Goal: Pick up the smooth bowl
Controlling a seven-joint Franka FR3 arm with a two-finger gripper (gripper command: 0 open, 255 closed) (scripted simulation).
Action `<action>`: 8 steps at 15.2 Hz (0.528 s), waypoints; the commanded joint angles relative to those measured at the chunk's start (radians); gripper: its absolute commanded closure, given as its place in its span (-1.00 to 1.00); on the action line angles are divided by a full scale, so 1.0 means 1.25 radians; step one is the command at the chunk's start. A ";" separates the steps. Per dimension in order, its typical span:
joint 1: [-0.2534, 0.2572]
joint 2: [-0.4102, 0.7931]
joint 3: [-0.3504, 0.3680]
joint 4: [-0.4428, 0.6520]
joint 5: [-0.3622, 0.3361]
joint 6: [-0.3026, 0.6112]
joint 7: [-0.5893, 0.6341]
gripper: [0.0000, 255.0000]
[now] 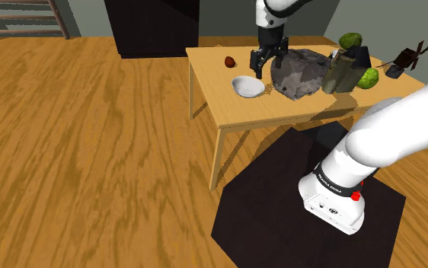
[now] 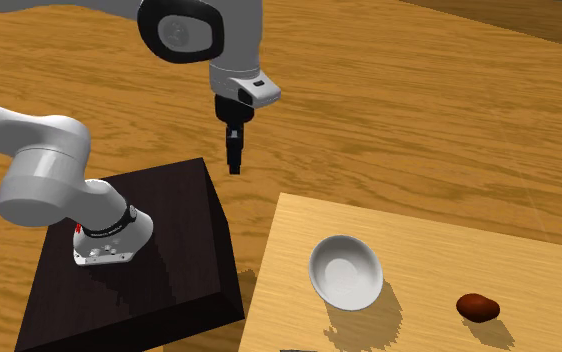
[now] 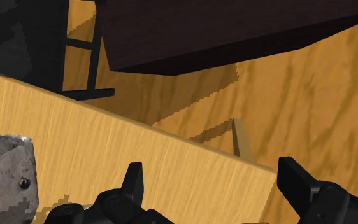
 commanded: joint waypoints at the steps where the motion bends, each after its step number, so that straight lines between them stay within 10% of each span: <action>1: -0.009 0.062 0.003 0.006 -0.025 0.055 0.018 -1.00; 8: -0.040 0.275 0.003 0.086 -0.124 0.175 0.080 -1.00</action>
